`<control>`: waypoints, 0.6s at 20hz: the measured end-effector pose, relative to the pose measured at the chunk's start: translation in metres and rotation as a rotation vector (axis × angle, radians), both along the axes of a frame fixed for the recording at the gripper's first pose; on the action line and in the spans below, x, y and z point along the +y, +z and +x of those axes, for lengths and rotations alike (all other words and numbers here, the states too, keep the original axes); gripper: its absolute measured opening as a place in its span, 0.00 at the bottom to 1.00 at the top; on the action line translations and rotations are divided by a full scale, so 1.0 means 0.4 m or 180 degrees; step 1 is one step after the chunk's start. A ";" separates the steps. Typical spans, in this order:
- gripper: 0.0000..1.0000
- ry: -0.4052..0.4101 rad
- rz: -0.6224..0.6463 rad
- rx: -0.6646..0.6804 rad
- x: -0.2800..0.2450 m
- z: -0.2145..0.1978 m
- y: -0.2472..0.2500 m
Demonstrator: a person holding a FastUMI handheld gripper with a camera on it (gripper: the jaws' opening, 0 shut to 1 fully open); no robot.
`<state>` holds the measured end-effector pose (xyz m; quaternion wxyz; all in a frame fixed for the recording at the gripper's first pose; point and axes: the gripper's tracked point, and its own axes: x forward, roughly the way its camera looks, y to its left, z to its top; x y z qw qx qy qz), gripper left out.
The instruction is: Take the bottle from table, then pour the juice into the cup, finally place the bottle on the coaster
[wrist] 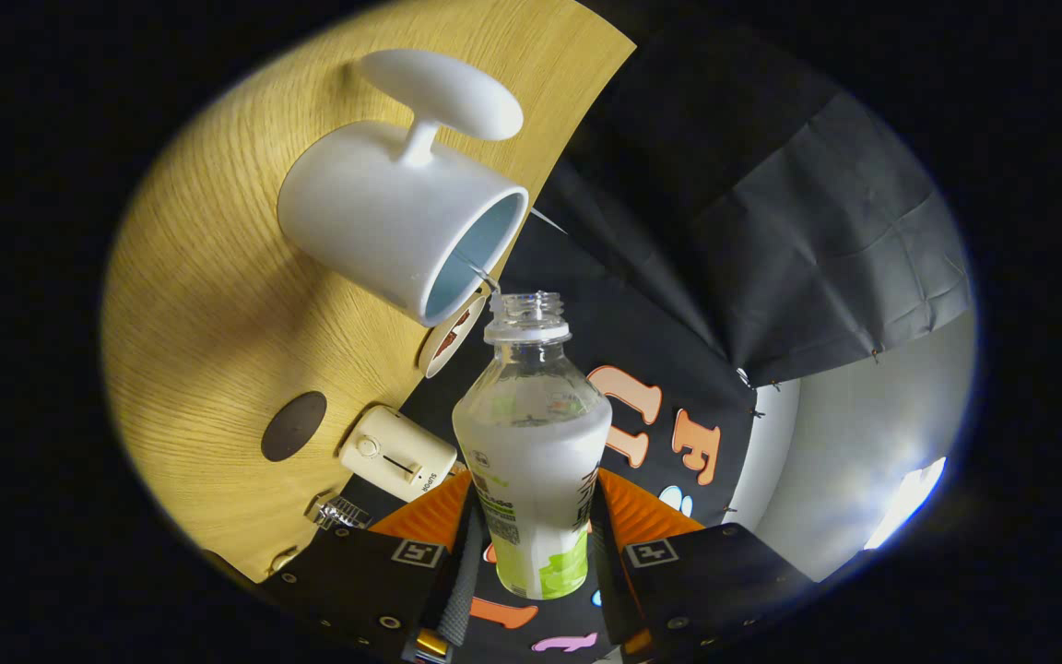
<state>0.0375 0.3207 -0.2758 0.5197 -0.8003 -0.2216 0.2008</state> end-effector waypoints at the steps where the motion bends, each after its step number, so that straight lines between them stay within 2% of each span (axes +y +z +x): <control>1: 0.57 -0.0043 0.0065 0.0097 -0.005 0.005 -0.012; 5: 0.57 -0.0217 0.0312 0.0412 -0.014 0.006 -0.042; 12: 0.57 -0.0524 0.1367 0.1159 -0.025 -0.022 -0.110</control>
